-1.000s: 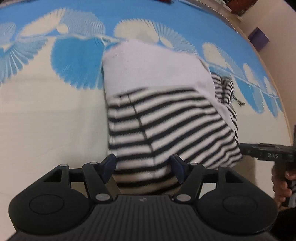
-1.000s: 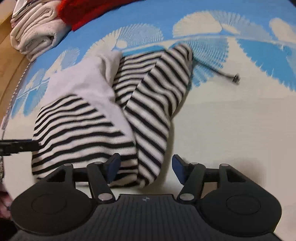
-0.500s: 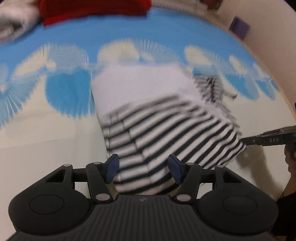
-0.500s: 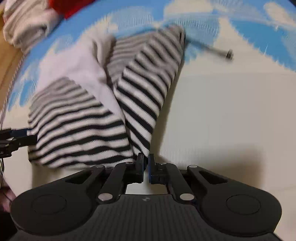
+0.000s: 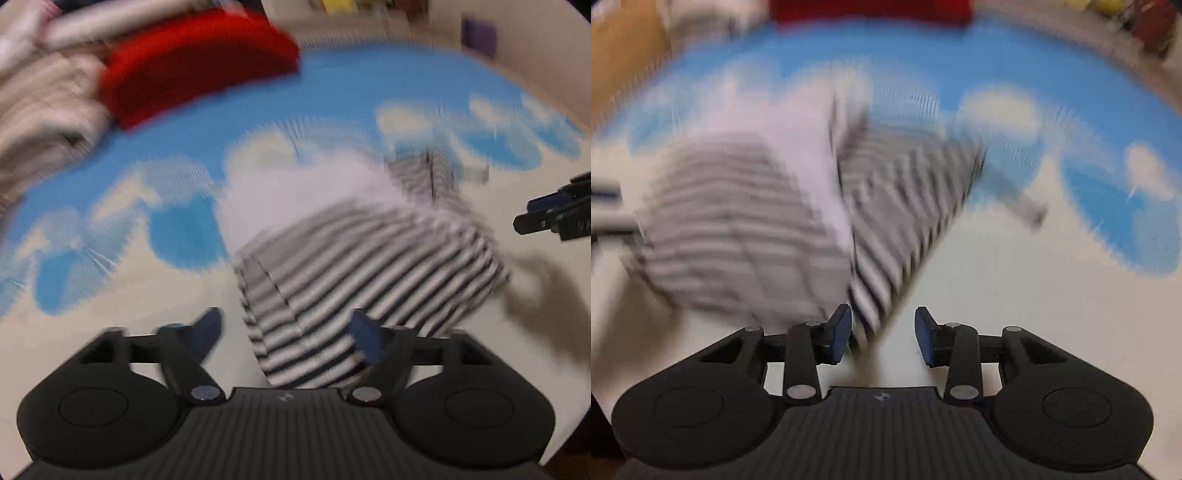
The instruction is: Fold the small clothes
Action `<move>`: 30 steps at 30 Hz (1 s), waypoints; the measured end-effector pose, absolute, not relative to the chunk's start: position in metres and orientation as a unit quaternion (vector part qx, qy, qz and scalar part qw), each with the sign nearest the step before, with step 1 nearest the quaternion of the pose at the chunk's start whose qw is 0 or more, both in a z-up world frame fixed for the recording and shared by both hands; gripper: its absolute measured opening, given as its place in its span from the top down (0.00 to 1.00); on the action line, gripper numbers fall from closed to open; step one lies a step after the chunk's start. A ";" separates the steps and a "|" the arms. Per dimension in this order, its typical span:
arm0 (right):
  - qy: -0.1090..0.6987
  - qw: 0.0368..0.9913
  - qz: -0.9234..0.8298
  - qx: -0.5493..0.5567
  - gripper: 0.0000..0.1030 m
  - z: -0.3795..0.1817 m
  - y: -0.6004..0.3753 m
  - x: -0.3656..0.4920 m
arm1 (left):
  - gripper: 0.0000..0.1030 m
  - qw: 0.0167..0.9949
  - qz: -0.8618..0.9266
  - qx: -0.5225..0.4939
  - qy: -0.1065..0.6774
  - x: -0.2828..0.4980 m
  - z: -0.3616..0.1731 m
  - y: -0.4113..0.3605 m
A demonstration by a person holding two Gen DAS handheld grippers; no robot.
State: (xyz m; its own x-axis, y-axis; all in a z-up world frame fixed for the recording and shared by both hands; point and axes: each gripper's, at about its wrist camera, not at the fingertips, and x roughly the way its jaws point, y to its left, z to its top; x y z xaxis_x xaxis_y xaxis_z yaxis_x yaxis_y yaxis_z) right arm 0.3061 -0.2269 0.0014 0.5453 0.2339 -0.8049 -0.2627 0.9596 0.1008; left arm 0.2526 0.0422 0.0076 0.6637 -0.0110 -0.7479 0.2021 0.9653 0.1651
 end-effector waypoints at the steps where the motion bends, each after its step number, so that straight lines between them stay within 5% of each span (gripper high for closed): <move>1: 0.433 0.893 0.125 0.000 0.44 0.017 -0.231 0.298 | 0.12 0.919 -0.048 0.110 0.376 0.238 0.021 0.043; 3: 0.392 0.914 0.099 0.019 0.27 0.044 -0.240 0.275 | 0.12 0.938 -0.023 0.091 0.334 0.210 0.042 0.044; 8: 0.328 0.938 0.101 0.044 0.09 0.068 -0.245 0.200 | 0.12 0.961 0.020 0.027 0.273 0.144 0.065 0.035; 16: 0.309 0.945 0.104 0.017 0.07 0.057 -0.225 0.116 | 0.12 0.931 0.043 -0.018 0.363 0.102 0.016 0.008; 30: 0.354 0.930 0.093 -0.015 0.07 0.037 -0.199 0.121 | 0.12 0.923 0.041 -0.010 0.383 0.110 0.005 0.002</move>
State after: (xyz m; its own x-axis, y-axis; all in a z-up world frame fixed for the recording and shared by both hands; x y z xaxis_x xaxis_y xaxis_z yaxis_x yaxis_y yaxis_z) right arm 0.1207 -0.1985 0.0371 0.7316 0.1621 -0.6621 -0.1834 0.9823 0.0378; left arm 0.1097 0.0018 0.0050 0.7034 0.0691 -0.7074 -0.0840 0.9964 0.0138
